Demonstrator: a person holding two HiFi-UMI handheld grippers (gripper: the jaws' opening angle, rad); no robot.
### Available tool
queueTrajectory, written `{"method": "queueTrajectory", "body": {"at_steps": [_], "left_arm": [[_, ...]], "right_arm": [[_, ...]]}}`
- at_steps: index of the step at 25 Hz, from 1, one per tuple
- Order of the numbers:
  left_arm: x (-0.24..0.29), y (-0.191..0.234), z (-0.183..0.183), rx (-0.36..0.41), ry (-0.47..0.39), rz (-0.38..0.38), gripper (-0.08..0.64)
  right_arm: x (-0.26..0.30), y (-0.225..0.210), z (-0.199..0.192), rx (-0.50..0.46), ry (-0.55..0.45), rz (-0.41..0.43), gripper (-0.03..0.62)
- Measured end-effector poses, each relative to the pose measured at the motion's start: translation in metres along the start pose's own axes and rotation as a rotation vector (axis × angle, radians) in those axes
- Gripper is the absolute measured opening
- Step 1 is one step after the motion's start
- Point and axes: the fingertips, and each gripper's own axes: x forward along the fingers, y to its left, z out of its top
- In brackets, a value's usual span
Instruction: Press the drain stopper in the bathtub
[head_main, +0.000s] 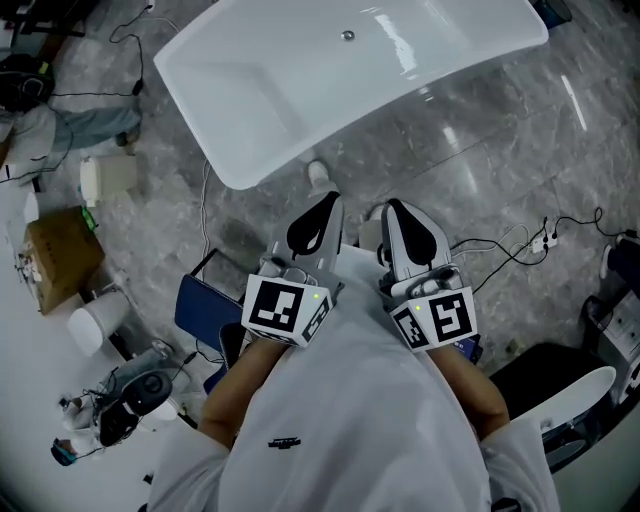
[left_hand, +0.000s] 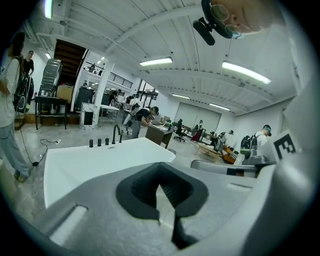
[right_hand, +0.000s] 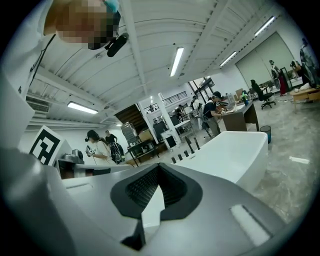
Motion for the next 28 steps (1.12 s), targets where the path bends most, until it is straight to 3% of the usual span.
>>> {"method": "queueTrajectory", "body": {"at_steps": [12, 18, 23, 28], "left_arm": [[0.054, 0.132, 0.073, 0.010, -0.028, -0.116, 0.000], [0.082, 0.179, 0.081, -0.013, 0.016, -0.137, 0.000], [0.115, 0.196, 0.087, -0.057, 0.036, -0.104, 0.000], [0.158, 0.204, 0.093, -0.056, 0.064, -0.046, 0.000]], "right_arm": [[0.147, 0.012, 0.036, -0.039, -0.035, -0.119, -0.002], [0.198, -0.008, 0.044, -0.028, 0.001, -0.173, -0.002], [0.234, -0.039, 0.058, -0.020, 0.048, -0.142, -0.002], [0.275, -0.072, 0.066, -0.033, 0.100, -0.047, -0.002]]}}
